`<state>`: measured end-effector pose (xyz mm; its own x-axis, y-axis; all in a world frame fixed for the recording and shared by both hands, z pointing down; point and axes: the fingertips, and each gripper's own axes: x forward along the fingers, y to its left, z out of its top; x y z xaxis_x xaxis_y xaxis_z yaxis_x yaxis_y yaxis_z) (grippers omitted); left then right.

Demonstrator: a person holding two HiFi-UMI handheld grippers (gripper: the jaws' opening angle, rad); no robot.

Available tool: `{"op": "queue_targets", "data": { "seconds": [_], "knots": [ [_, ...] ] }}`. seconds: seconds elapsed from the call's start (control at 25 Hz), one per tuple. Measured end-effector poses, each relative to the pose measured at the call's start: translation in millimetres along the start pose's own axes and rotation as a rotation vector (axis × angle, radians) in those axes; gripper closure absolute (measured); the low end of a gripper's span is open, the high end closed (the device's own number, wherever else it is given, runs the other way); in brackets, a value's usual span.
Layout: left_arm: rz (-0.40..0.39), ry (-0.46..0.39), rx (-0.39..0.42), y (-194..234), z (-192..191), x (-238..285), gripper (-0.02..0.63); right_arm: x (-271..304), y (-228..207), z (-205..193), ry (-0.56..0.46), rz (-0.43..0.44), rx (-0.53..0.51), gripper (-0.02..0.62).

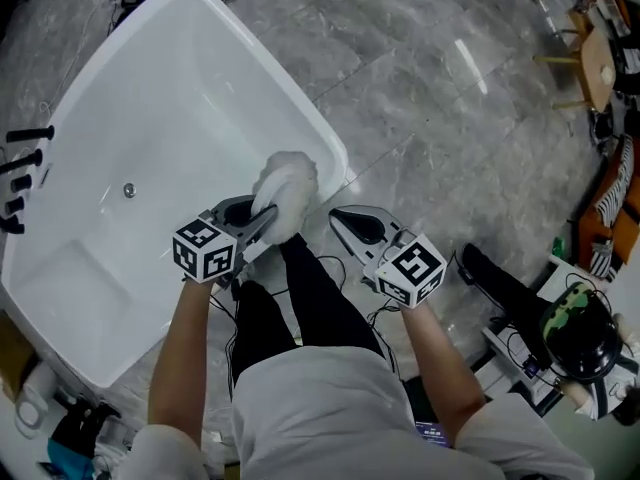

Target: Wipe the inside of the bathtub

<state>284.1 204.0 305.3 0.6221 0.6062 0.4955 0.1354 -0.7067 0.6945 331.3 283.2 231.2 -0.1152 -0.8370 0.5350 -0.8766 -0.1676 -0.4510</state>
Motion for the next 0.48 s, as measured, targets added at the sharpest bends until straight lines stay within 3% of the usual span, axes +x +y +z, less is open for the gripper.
{"op": "queue_targets", "data": {
  "seconds": [0.48],
  "knots": [
    [-0.071, 0.129, -0.022, 43.3, -32.4, 58.7, 0.509, 27.3, -41.7, -32.2, 0.012, 0.003, 0.061, 0.592]
  ]
}}
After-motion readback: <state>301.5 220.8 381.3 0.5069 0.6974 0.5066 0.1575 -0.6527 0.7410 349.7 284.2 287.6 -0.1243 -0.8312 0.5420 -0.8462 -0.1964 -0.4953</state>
